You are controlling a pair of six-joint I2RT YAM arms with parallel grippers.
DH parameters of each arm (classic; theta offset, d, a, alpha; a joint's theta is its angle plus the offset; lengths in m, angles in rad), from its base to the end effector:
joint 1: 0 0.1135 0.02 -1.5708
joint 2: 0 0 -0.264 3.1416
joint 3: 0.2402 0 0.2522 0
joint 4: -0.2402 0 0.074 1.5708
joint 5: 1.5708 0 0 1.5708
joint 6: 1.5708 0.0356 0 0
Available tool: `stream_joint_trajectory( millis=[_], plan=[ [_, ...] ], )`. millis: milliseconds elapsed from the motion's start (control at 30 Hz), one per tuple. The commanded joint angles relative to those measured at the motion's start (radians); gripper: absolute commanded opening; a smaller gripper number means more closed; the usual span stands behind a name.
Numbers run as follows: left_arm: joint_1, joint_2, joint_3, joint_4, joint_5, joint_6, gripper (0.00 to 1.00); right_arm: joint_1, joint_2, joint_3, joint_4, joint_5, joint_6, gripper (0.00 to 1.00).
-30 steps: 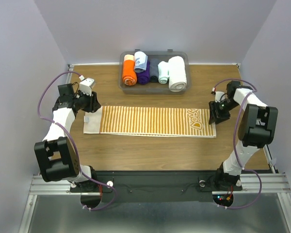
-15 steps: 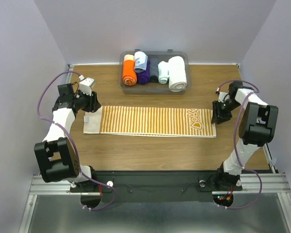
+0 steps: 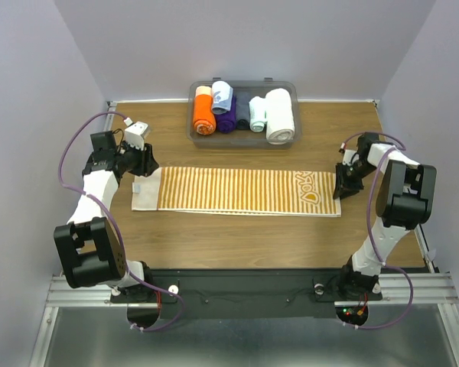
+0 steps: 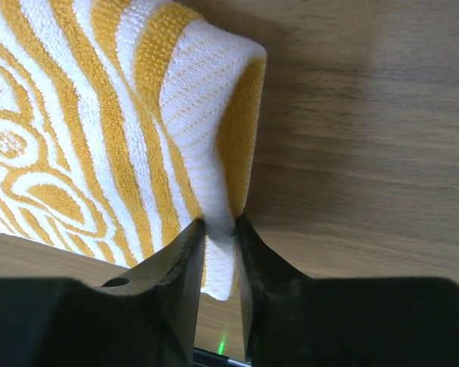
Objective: Roll the towels
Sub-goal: Fold the towel
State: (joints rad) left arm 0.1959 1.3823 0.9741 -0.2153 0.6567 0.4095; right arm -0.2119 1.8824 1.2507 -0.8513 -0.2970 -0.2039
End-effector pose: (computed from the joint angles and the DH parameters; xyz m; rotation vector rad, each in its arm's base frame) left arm 0.3006 0.0375 0.2710 0.5715 1.9897 -0.3516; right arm 0.3380 -0.0621 0.1609 -0.0076 2.9677 0.4075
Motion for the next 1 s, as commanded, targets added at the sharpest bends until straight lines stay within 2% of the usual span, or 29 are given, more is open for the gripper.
stream_joint_trajectory(
  millis=[0,67,100,167,367,567,667,700,800,967],
  plan=[
    [-0.006,-0.034,-0.014,0.03,0.006,-0.008,0.5,0.019,0.043,-0.05,0.047,-0.037,0.024,0.22],
    [-0.007,-0.029,-0.009,0.031,0.003,-0.011,0.5,0.019,0.034,-0.053,0.04,-0.06,0.02,0.17],
    [-0.006,-0.029,-0.008,0.028,0.001,-0.011,0.5,0.019,0.029,-0.051,0.037,-0.06,0.017,0.08],
    [-0.006,-0.028,-0.003,0.027,-0.002,-0.012,0.5,0.016,0.006,-0.045,0.031,-0.057,0.006,0.01],
    [-0.006,-0.038,0.003,0.008,-0.002,-0.015,0.56,-0.075,-0.049,0.013,0.003,-0.008,-0.069,0.01],
    [-0.006,-0.054,-0.003,0.011,-0.02,-0.017,0.59,-0.155,-0.013,0.163,-0.097,-0.005,-0.161,0.01],
    [-0.006,-0.058,-0.011,0.025,-0.04,-0.04,0.71,-0.155,-0.009,0.2,-0.124,-0.06,-0.158,0.0],
    [-0.006,-0.06,-0.014,0.03,-0.04,-0.05,0.85,-0.155,-0.005,0.208,-0.149,-0.103,-0.152,0.01],
    [-0.006,-0.063,-0.018,0.037,-0.034,-0.061,0.99,-0.146,-0.005,0.21,-0.179,-0.186,-0.141,0.01],
    [-0.006,-0.057,-0.021,0.034,-0.026,-0.08,0.99,-0.109,-0.058,0.176,-0.166,-0.31,-0.118,0.01]
  ],
)
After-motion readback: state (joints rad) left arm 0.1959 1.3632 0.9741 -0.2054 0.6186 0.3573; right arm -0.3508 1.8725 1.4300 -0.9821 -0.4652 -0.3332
